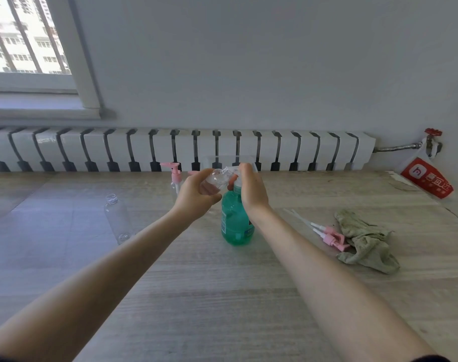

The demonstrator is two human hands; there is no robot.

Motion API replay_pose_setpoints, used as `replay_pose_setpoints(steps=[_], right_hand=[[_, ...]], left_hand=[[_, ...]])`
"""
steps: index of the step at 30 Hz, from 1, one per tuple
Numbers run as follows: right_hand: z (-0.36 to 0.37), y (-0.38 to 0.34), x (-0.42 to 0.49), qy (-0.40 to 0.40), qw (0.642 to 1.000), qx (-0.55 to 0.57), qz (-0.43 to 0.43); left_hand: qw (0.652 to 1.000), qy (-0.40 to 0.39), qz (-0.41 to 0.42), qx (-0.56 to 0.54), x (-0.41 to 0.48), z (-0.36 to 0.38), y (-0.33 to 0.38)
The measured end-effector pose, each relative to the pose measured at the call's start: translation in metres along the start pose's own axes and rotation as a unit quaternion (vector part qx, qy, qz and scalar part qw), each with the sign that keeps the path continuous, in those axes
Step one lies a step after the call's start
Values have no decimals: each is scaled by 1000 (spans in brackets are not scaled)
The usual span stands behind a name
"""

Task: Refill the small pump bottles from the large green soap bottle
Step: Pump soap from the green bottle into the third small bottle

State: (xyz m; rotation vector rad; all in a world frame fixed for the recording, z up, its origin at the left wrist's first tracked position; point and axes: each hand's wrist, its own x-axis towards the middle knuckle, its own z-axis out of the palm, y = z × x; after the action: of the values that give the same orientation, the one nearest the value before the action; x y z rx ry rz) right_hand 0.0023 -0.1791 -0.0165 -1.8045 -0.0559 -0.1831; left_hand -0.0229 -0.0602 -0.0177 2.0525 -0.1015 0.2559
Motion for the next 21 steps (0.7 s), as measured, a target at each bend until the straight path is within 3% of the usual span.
replay_pose_setpoints(steps=[8,14,17,21], right_hand=[[0,-2,-10,6,1000,-10,0],[-20,-31,4,92,995,24,-38],[-25,-43,23,97,994,-48,-21],[-25,-60,43,44,989,-134,40]], left_hand=[[999,-4,-21,-26,-1,1,-2],[999,3,-13,-29,0,-3,1],[999,8,-13,-34,2,-4,2],[1000,0,0,-19,3,-3,6]])
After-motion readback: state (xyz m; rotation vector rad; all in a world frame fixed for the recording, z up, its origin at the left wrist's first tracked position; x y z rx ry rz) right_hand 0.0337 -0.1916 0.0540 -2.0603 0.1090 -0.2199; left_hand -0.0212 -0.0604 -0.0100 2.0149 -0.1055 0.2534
